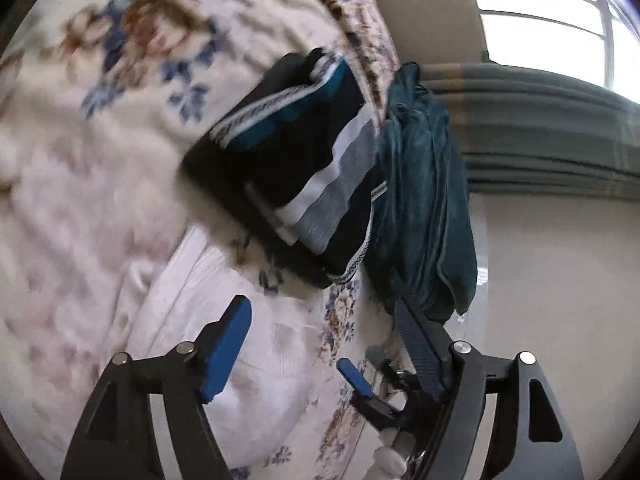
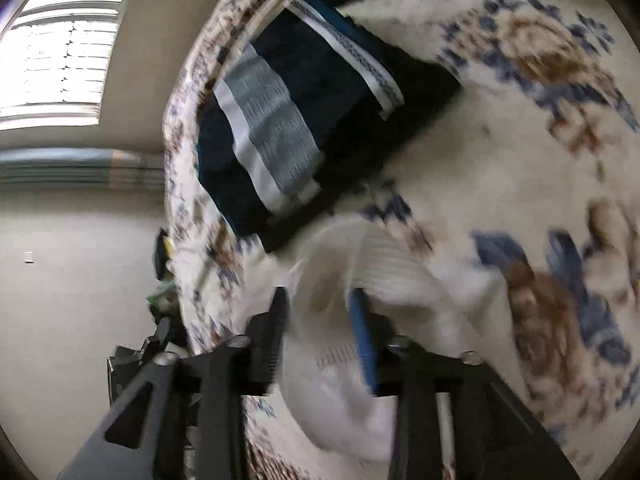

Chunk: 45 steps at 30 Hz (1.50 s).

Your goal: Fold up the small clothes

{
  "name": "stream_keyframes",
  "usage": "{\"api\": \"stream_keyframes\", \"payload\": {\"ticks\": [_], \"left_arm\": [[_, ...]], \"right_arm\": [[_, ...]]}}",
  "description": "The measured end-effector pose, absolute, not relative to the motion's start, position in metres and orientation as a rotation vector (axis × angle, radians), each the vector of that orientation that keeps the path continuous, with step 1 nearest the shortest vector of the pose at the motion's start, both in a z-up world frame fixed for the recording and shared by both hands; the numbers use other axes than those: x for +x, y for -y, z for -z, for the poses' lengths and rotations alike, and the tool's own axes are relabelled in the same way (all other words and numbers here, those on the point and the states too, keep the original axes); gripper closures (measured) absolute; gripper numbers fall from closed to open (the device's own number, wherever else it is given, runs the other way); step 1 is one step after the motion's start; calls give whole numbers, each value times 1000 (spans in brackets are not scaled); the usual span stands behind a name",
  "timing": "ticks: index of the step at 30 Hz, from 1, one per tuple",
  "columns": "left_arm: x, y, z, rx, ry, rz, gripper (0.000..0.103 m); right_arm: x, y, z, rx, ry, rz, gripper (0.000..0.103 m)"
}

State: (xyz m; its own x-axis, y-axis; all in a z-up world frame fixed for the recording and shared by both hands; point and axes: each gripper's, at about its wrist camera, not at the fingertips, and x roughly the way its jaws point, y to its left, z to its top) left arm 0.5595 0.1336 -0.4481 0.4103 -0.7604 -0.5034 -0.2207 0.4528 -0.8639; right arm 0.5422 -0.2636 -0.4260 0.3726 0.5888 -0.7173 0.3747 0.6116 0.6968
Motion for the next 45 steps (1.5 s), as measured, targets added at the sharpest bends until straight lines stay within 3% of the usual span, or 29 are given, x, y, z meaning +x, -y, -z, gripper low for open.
{"api": "stream_keyframes", "payload": {"ticks": [5,11,13,14,15,17,26,28,29,30,31,32,34,36,42,45], "left_arm": [[568,-97,437,-587,-1203,447,26],[585,-41,487,-235,-1335,441,28],[585,-36,493,-198,-1328,434,64],[584,-36,492,-194,-1323,424,97],[582,-41,486,-213,-1291,407,97],[578,-49,472,-257,-1243,388,98],[576,-80,446,-351,-1199,305,98],[581,-80,452,-350,-1213,299,98],[582,-79,453,-343,-1215,297,98],[582,-79,453,-333,-1213,293,98],[583,-76,455,-333,-1212,295,98],[584,-76,455,-333,-1210,289,98],[583,-78,455,-339,-1204,281,98],[584,-82,455,-355,-1200,270,98],[594,-87,465,-369,-1220,246,98],[616,-78,503,-355,-1313,232,98]], "right_arm": [[528,288,422,820,-1204,-108,45],[521,294,474,804,-1327,-83,45],[530,288,487,820,-1338,-120,46],[535,284,489,817,-1330,-142,57],[541,278,488,777,-1328,-138,83],[545,271,481,730,-1321,-147,98],[540,278,428,720,-1221,-178,102],[551,279,441,747,-1288,-184,99],[556,279,450,763,-1327,-187,83],[563,278,465,780,-1372,-184,49],[565,278,471,800,-1382,-187,39],[567,279,483,852,-1385,-192,39],[569,277,494,899,-1396,-192,46],[568,274,494,883,-1363,-177,97],[563,270,444,744,-1210,-151,98],[578,280,465,722,-1253,-68,98]]}}
